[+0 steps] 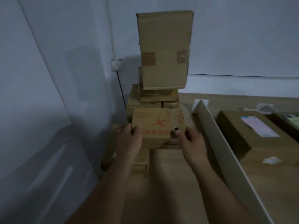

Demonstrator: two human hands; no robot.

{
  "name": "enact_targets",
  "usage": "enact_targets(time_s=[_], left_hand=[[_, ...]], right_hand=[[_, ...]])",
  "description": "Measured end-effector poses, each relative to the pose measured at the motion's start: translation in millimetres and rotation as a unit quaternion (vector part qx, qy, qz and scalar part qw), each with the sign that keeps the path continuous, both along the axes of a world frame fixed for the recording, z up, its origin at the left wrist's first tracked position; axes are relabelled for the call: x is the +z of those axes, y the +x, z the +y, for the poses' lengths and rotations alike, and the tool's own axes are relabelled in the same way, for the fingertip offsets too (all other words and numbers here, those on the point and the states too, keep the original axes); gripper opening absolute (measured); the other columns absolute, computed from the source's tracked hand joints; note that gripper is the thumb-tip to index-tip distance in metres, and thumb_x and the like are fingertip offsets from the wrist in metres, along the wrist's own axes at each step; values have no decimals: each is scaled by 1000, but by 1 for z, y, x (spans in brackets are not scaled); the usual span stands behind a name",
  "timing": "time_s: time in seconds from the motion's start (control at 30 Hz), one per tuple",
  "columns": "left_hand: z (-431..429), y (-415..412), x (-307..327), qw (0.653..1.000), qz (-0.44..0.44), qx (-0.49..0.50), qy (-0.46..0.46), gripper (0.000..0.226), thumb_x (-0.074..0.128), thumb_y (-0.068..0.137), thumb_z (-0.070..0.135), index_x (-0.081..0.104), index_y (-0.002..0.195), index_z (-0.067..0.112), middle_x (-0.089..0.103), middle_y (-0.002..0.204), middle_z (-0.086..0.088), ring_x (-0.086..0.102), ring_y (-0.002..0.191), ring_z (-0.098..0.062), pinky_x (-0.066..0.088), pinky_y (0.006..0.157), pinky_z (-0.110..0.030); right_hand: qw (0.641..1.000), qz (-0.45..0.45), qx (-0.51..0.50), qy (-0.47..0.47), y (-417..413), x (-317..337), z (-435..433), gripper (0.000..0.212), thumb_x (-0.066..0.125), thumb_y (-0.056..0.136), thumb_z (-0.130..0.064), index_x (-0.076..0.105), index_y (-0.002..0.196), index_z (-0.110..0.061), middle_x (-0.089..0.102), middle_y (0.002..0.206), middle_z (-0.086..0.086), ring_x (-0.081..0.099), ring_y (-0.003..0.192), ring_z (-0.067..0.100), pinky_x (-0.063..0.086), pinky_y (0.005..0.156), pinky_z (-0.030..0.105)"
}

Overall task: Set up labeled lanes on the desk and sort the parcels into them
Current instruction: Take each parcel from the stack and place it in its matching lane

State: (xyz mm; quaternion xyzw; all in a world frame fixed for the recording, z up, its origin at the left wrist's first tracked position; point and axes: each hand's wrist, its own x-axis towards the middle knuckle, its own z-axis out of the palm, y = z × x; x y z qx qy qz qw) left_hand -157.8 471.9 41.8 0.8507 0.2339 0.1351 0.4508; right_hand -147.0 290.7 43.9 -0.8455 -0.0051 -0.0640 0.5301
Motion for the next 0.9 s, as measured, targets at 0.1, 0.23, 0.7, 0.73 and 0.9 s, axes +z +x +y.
enact_targets(time_s=[0.1,0.23,0.7,0.73,0.9], left_hand=[[-27,-30,-13,999,13,-42,-12,44,45,90,40,53,130,22,50,130,-7,54,107,-22,47,89,-32],[-54,-88,-31,996,55,-62,-16,42,49,94,30,47,135,23,40,133,-9,48,113,-25,35,87,-25],[-54,-169,-117,976,193,-57,-85,18,54,86,28,56,101,19,66,110,-7,62,101,-28,51,87,-37],[-54,-167,-113,974,194,-65,-99,22,53,88,30,56,106,18,64,114,-6,61,103,-28,50,89,-35],[-55,-156,-100,971,178,-76,-137,47,49,88,52,54,125,24,60,123,-5,56,111,-28,45,97,-41]], right_hand=[[999,11,-38,-19,-39,-16,-28,32,53,91,-42,62,114,-21,64,108,1,62,91,15,52,71,32],[992,70,-96,-48,-87,-44,-52,25,55,90,-44,51,88,-19,58,102,15,54,76,22,35,53,25],[952,253,-89,-151,-166,-101,-58,37,51,92,-39,63,103,-5,65,104,17,59,97,31,38,68,28],[952,257,-85,-143,-163,-100,-56,38,50,93,-39,62,105,-5,64,107,17,59,100,31,38,70,29],[962,247,-99,-59,-150,-89,-51,55,53,92,-44,52,130,-5,56,130,17,52,119,34,43,97,36]])
